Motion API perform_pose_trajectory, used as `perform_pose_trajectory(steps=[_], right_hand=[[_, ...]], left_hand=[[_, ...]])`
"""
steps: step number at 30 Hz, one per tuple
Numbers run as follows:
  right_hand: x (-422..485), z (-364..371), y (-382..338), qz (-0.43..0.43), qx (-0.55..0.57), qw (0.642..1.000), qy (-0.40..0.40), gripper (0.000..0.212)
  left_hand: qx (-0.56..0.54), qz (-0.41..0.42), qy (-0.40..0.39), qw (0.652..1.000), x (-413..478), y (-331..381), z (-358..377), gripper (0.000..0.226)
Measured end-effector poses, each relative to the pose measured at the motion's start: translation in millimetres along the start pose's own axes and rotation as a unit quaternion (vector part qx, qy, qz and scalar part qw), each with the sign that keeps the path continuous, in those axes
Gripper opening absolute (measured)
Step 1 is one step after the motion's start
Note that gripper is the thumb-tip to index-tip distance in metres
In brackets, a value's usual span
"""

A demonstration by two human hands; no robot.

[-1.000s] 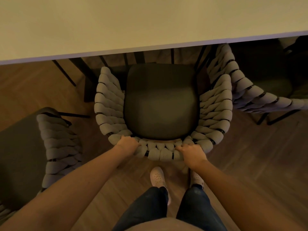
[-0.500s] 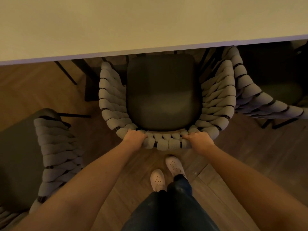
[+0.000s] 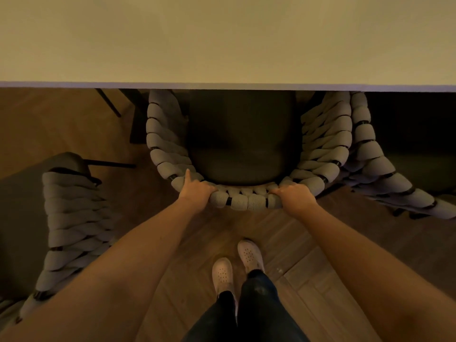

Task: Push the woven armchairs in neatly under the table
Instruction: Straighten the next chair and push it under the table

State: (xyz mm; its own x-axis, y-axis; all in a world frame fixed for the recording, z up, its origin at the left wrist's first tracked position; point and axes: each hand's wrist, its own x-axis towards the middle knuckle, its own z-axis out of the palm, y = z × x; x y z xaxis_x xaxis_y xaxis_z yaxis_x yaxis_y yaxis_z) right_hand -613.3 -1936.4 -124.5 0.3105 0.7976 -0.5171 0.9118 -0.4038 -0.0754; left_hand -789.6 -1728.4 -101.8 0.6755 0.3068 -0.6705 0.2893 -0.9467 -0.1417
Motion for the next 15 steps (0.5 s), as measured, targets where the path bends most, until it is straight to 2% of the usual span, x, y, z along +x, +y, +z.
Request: perform_pose_trajectory(steps=[9, 15], right_hand=[[4, 5, -15, 0.009, -0.004, 1.0, -0.009, 0.037], [3, 7, -24, 0.029, -0.003, 0.999, -0.033, 0.046]], left_hand=[[0.018, -0.028, 0.017, 0.999, 1, -5, 19, 0.054], [-0.043, -0.041, 0.075, 0.995, -7, -16, 34, 0.057]])
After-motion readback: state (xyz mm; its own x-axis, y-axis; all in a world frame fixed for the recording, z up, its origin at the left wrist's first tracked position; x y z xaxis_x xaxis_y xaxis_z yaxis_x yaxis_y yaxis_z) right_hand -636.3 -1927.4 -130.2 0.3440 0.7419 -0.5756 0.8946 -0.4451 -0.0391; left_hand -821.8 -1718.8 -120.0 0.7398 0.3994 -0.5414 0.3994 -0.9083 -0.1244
